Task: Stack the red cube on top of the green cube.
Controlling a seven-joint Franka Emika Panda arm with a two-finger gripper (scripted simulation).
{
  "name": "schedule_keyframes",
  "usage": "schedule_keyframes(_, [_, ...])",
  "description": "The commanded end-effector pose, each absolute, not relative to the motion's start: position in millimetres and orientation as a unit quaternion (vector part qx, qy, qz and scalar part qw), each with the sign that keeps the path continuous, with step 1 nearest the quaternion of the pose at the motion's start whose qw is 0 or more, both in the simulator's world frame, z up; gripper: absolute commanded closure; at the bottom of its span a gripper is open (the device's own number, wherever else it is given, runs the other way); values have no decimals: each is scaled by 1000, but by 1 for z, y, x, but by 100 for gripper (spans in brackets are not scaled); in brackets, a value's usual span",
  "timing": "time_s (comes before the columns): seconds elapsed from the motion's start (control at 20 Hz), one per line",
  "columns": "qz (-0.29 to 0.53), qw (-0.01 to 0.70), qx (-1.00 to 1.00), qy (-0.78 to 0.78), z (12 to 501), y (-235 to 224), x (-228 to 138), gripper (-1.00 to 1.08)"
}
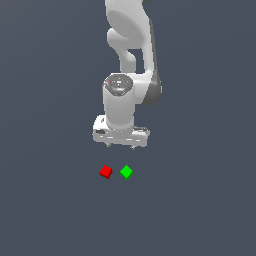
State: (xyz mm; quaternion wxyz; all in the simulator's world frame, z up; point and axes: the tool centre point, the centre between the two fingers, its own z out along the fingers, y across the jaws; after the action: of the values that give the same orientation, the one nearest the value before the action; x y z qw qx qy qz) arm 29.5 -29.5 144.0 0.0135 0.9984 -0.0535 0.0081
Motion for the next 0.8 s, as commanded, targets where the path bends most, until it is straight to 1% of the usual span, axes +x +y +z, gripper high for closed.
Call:
schedule_keyframes(0.0, [7,12,997,-78,133,-38,39,-92])
schedule_keyframes(0.4, [3,5,986,-167,96,-71,72,-92])
schedule_keyframes(0.75, [1,1,977,-214,77,-91,87,-92])
